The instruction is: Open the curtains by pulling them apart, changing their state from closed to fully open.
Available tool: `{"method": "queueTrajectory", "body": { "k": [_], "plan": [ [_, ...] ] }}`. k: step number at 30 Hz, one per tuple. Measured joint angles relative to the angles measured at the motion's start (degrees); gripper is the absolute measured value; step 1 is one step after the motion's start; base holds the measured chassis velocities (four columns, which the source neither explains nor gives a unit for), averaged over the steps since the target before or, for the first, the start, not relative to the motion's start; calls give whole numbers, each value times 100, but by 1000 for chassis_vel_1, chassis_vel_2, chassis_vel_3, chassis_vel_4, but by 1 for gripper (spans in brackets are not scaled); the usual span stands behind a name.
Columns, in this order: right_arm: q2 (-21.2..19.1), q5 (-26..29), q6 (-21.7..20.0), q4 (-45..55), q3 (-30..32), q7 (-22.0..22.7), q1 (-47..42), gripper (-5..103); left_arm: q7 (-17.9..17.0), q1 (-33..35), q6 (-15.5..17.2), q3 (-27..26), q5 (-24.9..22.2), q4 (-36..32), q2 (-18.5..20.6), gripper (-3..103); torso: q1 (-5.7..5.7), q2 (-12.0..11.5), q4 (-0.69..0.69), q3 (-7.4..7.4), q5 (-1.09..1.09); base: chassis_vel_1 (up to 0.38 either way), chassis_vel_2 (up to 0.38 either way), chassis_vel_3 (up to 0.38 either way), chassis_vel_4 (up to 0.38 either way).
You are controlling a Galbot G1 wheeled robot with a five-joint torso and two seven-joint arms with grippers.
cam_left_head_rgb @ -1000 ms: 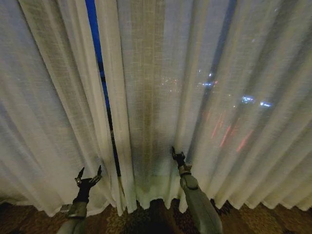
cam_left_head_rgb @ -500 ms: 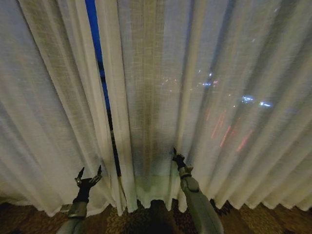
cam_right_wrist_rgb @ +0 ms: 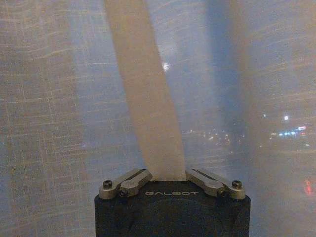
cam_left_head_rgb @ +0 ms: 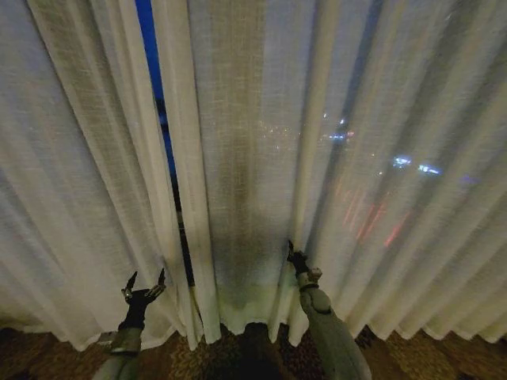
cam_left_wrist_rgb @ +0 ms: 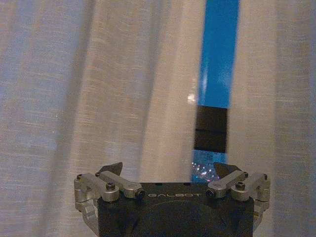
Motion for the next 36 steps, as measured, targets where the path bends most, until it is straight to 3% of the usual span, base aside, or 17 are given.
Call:
{"method": "queueTrajectory", "body": {
  "k": [11,36],
  "plan": [
    [-24,73,1,-23,21,31,0,0,0,0,0,2,0,0,0,100,0,0,0,0,0,-244,-241,240,229],
    [-219,322,-44,154,162,111,-144,0,0,0,0,1,0,0,0,100,1,0,-1,0,0,-338,-351,352,353]
  ]
}}
